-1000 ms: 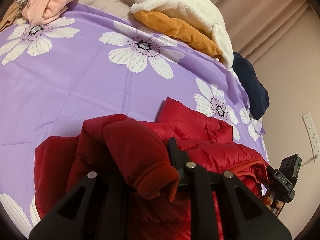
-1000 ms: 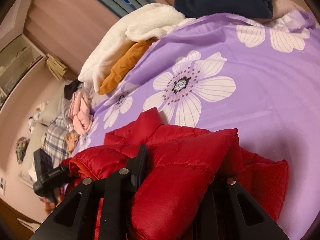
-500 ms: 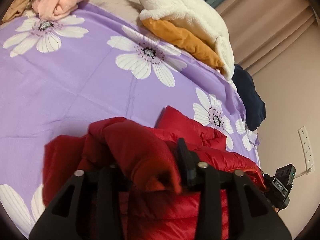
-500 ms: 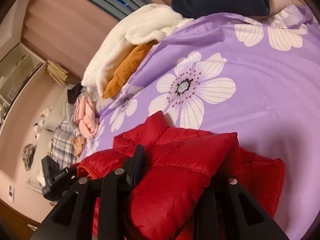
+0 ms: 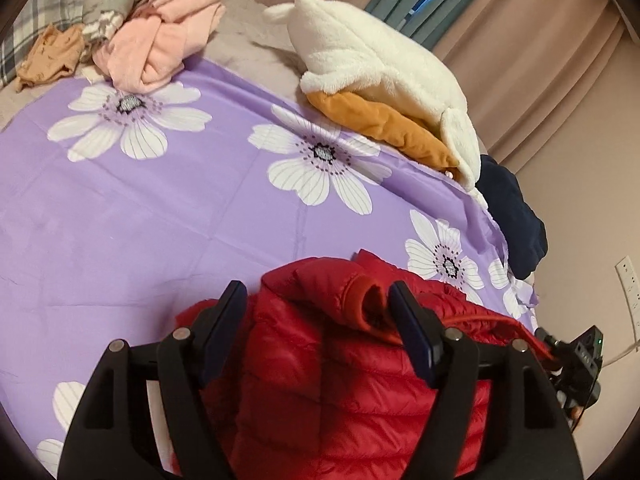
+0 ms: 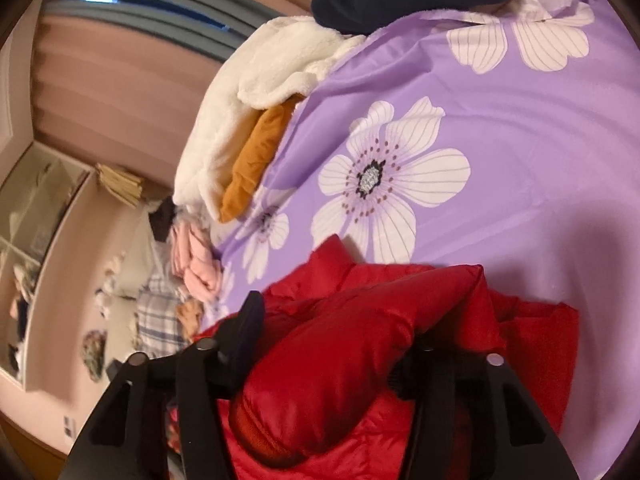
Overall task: Fold large clothes
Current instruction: 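Raise both open grippers away from the folded jacket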
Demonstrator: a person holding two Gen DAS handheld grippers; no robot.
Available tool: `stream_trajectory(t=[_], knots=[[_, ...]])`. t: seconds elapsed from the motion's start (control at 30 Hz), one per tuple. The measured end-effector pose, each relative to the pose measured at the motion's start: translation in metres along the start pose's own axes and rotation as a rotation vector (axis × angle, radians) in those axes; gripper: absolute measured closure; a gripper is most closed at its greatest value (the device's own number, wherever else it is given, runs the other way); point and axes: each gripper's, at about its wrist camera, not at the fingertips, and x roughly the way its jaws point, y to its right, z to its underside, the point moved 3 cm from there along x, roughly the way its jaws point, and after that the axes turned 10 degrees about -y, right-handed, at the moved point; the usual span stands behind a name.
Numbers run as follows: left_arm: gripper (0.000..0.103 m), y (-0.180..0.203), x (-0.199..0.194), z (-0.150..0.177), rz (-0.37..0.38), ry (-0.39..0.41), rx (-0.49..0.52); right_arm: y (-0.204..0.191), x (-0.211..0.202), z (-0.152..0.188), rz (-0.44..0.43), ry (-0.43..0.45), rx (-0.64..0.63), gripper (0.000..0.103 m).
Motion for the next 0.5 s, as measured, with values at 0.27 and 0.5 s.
stream_trajectory(t=[0.27,0.5], knots=[[0.03,-0.002,-0.027,0.005,-0.078,0.047,0.071,0.019,-0.014,-0.018,-0.123,0.005,0.163,0.031],[0.03,0.005,-0.046,0.017,-0.102,0.085,0.125,0.014,-0.058,-0.009,-0.009,0.13,0.092,0.029]])
